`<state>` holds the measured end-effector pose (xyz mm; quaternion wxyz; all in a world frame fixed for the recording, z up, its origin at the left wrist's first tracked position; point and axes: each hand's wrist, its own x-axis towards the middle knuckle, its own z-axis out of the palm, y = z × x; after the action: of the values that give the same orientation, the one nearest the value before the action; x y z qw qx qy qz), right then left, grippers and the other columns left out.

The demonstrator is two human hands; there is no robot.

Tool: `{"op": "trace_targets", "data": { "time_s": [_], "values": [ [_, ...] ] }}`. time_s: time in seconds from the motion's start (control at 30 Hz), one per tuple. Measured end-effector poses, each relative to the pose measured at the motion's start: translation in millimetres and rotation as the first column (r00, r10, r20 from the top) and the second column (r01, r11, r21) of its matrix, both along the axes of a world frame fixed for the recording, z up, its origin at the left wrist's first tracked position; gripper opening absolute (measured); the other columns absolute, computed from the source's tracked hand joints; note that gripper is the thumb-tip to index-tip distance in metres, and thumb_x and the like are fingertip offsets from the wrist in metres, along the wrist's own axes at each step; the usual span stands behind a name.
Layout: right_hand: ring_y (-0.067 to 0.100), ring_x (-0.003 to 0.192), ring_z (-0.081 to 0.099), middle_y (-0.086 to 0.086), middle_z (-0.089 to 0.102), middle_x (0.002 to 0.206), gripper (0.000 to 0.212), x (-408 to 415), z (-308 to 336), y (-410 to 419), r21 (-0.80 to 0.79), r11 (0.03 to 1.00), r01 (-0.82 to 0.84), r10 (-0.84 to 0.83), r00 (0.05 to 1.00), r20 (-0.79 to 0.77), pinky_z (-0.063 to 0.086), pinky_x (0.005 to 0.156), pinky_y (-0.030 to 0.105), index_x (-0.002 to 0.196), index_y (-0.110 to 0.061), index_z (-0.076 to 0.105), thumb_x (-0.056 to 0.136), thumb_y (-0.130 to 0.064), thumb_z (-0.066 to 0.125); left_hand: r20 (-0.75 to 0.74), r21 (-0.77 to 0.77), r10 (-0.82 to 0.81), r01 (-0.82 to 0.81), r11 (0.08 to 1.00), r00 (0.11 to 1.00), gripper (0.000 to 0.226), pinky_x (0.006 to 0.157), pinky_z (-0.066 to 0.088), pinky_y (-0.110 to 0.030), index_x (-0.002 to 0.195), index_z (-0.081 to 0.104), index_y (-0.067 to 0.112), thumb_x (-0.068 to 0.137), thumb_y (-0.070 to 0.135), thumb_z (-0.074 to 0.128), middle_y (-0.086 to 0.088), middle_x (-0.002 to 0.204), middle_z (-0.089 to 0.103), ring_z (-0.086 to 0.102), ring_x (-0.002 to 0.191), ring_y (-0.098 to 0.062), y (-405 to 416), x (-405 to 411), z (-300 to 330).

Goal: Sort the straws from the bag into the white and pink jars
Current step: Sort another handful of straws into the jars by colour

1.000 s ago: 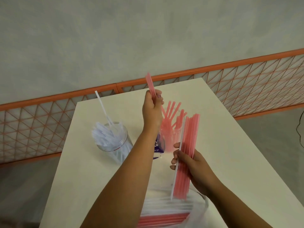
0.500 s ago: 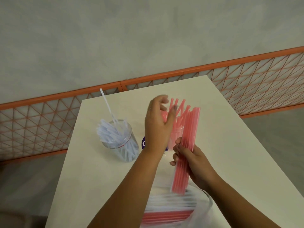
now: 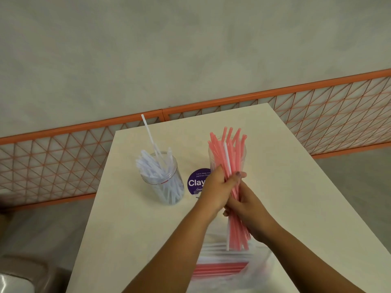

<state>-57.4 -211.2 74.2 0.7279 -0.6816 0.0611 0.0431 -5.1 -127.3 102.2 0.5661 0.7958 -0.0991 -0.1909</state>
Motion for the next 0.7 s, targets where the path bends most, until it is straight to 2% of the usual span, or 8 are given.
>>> {"op": "trace_targets", "data": {
  "time_s": [0.07,0.13,0.2,0.3,0.4,0.5,0.63,0.7],
  "values": [
    [0.013,0.061,0.055,0.007,0.056,0.074,0.027,-3,1,-1,-0.018,0.999,-0.044,0.044,0.999,-0.008,0.053,0.066,0.028,0.120,-0.019,0.049,0.093,-0.016,0.053,-0.095,-0.091,-0.013,0.004,0.996,0.995,0.022,0.090,0.052,-0.039,0.109,0.064,0.016,0.095,0.023,0.049,0.004,0.105,0.072,0.065,0.100,-0.014,7,3,-2],
    [0.015,0.062,0.060,0.003,0.059,0.075,0.019,-5,2,-2,0.010,0.997,-0.074,0.074,0.997,-0.027,0.054,0.069,0.030,0.114,-0.017,0.052,0.095,-0.021,0.050,-0.170,-0.180,-0.035,0.004,0.984,0.985,0.025,0.068,0.053,-0.023,0.114,0.062,0.012,0.096,0.021,0.047,0.000,0.104,0.072,0.068,0.085,-0.009,12,3,-2],
    [0.017,0.063,0.063,0.003,0.062,0.078,0.019,-7,3,-2,0.052,0.995,-0.079,0.082,0.995,-0.053,0.055,0.069,0.030,0.109,-0.015,0.054,0.097,-0.025,0.044,-0.236,-0.258,-0.050,-0.013,0.966,0.970,0.027,0.049,0.044,-0.013,0.117,0.059,0.008,0.097,0.021,0.045,-0.007,0.105,0.071,0.067,0.070,-0.007,15,1,-1],
    [0.018,0.064,0.065,0.006,0.063,0.080,0.022,-8,4,-1,0.100,0.992,-0.073,0.081,0.994,-0.072,0.055,0.066,0.027,0.108,-0.010,0.055,0.098,-0.024,0.041,-0.274,-0.318,-0.076,-0.016,0.948,0.959,0.029,0.041,0.042,-0.012,0.118,0.057,0.005,0.098,0.020,0.044,-0.012,0.105,0.070,0.064,0.058,-0.005,17,0,-1],
    [0.021,0.069,0.069,0.008,0.069,0.079,0.023,-8,5,0,0.157,0.987,-0.041,0.055,0.994,-0.089,0.057,0.066,0.027,0.108,-0.008,0.058,0.097,-0.022,0.042,-0.302,-0.335,-0.105,-0.002,0.942,0.948,0.029,0.032,0.034,-0.016,0.114,0.059,0.003,0.098,0.023,0.044,-0.010,0.105,0.071,0.045,0.034,-0.004,20,3,-3],
    [0.021,0.069,0.070,0.009,0.071,0.079,0.023,-8,5,0,0.190,0.982,-0.008,0.027,0.995,-0.094,0.057,0.065,0.026,0.105,-0.007,0.061,0.096,-0.022,0.044,-0.314,-0.343,-0.140,0.025,0.939,0.939,0.030,0.030,0.032,-0.017,0.114,0.059,0.003,0.098,0.024,0.044,-0.007,0.109,0.071,0.031,0.033,-0.008,23,6,-4],
    [0.012,0.062,0.062,0.005,0.064,0.078,0.028,-7,4,1,0.192,0.981,0.038,-0.020,0.995,-0.097,0.053,0.060,0.026,0.099,-0.005,0.060,0.097,-0.027,0.044,-0.262,-0.296,-0.173,0.092,0.951,0.949,0.028,0.038,0.037,-0.022,0.107,0.063,0.006,0.099,0.022,0.041,-0.005,0.108,0.071,0.034,0.047,-0.018,19,6,-2],
    [0.011,0.057,0.058,0.003,0.062,0.072,0.031,-6,3,1,0.179,0.980,0.082,-0.062,0.992,-0.113,0.051,0.057,0.025,0.093,-0.005,0.060,0.097,-0.030,0.042,-0.261,-0.295,-0.183,0.102,0.950,0.948,0.029,0.041,0.039,-0.025,0.107,0.062,0.004,0.099,0.020,0.039,-0.007,0.109,0.071,0.038,0.046,-0.017,16,6,-2]
  ]
}}
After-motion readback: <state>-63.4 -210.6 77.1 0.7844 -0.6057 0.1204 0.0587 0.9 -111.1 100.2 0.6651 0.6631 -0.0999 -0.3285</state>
